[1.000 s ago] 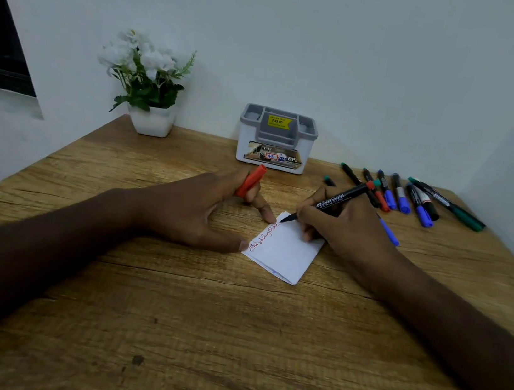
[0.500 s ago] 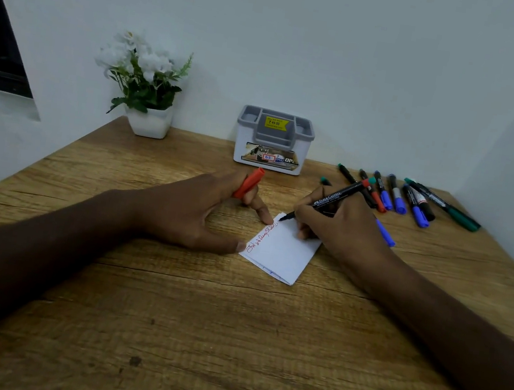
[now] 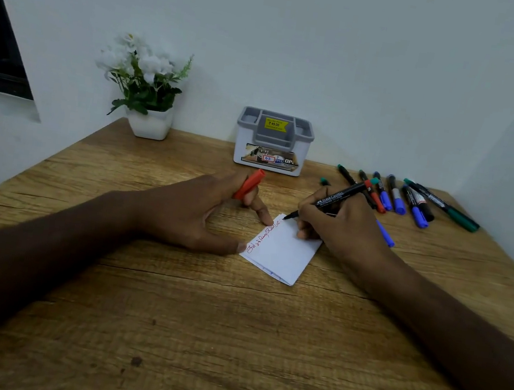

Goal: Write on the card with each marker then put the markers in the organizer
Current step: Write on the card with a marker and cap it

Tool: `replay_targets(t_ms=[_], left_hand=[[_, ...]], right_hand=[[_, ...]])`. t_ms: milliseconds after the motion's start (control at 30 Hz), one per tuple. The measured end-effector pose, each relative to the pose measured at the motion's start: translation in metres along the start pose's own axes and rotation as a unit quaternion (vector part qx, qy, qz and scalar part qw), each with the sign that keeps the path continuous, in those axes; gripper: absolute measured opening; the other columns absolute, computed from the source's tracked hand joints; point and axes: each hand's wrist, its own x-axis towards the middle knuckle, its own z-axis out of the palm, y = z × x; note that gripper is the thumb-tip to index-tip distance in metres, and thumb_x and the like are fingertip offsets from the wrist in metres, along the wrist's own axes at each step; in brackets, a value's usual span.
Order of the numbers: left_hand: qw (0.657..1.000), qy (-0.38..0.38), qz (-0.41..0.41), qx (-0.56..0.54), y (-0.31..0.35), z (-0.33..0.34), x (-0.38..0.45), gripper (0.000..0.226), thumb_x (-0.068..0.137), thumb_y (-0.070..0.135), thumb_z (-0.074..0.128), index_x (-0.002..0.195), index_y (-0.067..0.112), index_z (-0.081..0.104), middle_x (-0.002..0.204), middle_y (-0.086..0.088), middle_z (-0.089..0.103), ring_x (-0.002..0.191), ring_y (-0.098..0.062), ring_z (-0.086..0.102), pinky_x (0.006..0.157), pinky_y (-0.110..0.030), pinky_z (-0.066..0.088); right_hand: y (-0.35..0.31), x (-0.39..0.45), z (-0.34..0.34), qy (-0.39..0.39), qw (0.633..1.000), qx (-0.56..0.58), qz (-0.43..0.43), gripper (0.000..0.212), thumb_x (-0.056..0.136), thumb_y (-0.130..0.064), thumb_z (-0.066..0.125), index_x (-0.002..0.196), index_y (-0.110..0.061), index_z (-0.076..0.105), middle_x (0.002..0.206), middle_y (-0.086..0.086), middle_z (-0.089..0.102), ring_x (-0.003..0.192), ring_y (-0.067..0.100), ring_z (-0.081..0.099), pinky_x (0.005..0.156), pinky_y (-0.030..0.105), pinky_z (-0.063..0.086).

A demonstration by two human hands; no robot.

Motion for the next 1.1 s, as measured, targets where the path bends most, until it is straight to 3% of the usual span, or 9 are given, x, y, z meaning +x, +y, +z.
replay_targets(t_ms=[167, 300, 433, 600, 667, 800, 900, 1000, 1100], left_hand=[[1.0, 0.0, 0.008, -0.006, 0.003, 0.0, 0.0, 0.045, 0.091, 0.037, 0.083, 0.114, 0.036, 0.044, 0.139, 0.025, 0.063, 0.128, -0.005, 0.056, 0.097, -0.021, 0.042], [1.0, 0.003, 0.011, 0.003, 0.003, 0.0, -0.001, 0.047, 0.091, 0.038, 0.083, 0.111, 0.042, 0.041, 0.139, 0.022, 0.063, 0.128, -0.009, 0.057, 0.101, -0.028, 0.045], [1.0, 0.011, 0.028, 0.002, 0.004, 0.0, -0.001, 0.042, 0.094, 0.033, 0.08, 0.112, 0.036, 0.043, 0.139, 0.023, 0.064, 0.127, -0.007, 0.057, 0.095, -0.017, 0.042], [0.998, 0.054, 0.013, -0.001, 0.007, 0.001, 0.0, 0.009, 0.11, 0.036, 0.055, 0.109, 0.027, 0.052, 0.126, 0.031, 0.068, 0.111, 0.0, 0.063, 0.082, -0.026, 0.043], [0.997, 0.077, 0.007, 0.023, 0.012, 0.004, 0.002, 0.018, 0.113, 0.04, 0.045, 0.118, 0.029, 0.057, 0.116, 0.042, 0.063, 0.102, 0.006, 0.061, 0.076, -0.021, 0.039], [0.995, 0.077, -0.011, 0.055, 0.014, 0.007, 0.003, 0.034, 0.109, 0.051, 0.032, 0.127, 0.034, 0.056, 0.114, 0.046, 0.059, 0.099, 0.003, 0.058, 0.076, -0.024, 0.041], [0.995, 0.082, -0.012, 0.063, 0.01, 0.008, 0.002, 0.031, 0.111, 0.052, 0.028, 0.122, 0.039, 0.054, 0.116, 0.031, 0.064, 0.099, 0.0, 0.058, 0.08, -0.029, 0.045], [0.994, 0.082, -0.016, 0.074, 0.01, 0.009, 0.002, 0.034, 0.111, 0.052, 0.026, 0.12, 0.045, 0.058, 0.107, 0.034, 0.058, 0.098, 0.004, 0.055, 0.077, -0.022, 0.04], [0.992, 0.082, -0.015, 0.093, 0.01, 0.009, 0.004, 0.025, 0.11, 0.055, 0.024, 0.11, 0.06, 0.048, 0.099, 0.03, 0.054, 0.094, 0.006, 0.053, 0.072, -0.023, 0.037]], right_hand=[[0.001, 0.001, 0.0, 0.004, 1.0, 0.008, 0.007, 0.007, 0.097, -0.008, 0.068, 0.091, -0.005, 0.071, 0.075, 0.007, 0.078, 0.068, 0.02, 0.078, 0.071, 0.031, 0.061], [0.001, -0.001, 0.001, 0.045, 0.999, 0.018, -0.007, 0.008, 0.098, -0.008, 0.068, 0.091, -0.009, 0.072, 0.072, 0.005, 0.078, 0.066, 0.019, 0.078, 0.075, 0.036, 0.065], [-0.003, -0.004, -0.004, 0.098, 0.988, 0.11, -0.053, 0.011, 0.092, 0.002, 0.073, 0.099, -0.006, 0.07, 0.085, 0.009, 0.078, 0.074, 0.021, 0.079, 0.077, 0.036, 0.067], [-0.008, -0.01, 0.001, 0.03, 0.963, 0.26, -0.065, 0.023, 0.098, 0.013, 0.059, 0.096, -0.006, 0.072, 0.094, 0.011, 0.08, 0.088, 0.025, 0.08, 0.084, 0.037, 0.064], [-0.009, -0.011, 0.003, 0.021, 0.956, 0.28, -0.084, 0.021, 0.1, 0.012, 0.057, 0.098, -0.003, 0.072, 0.094, 0.012, 0.08, 0.086, 0.025, 0.079, 0.08, 0.035, 0.064], [-0.011, -0.013, 0.004, 0.031, 0.946, 0.296, -0.13, 0.015, 0.104, 0.004, 0.058, 0.104, -0.003, 0.072, 0.094, 0.016, 0.078, 0.082, 0.024, 0.077, 0.076, 0.035, 0.065], [-0.012, -0.012, 0.003, 0.041, 0.945, 0.291, -0.142, 0.015, 0.104, 0.001, 0.058, 0.105, -0.004, 0.071, 0.088, 0.013, 0.078, 0.081, 0.023, 0.077, 0.075, 0.035, 0.065], [-0.011, -0.013, 0.003, 0.034, 0.955, 0.254, -0.149, 0.013, 0.103, 0.001, 0.06, 0.108, -0.003, 0.071, 0.093, 0.014, 0.08, 0.083, 0.024, 0.079, 0.079, 0.04, 0.065], [-0.012, -0.015, 0.004, 0.018, 0.962, 0.223, -0.157, 0.013, 0.101, 0.003, 0.062, 0.107, -0.004, 0.072, 0.094, 0.011, 0.081, 0.083, 0.023, 0.079, 0.079, 0.036, 0.065]])
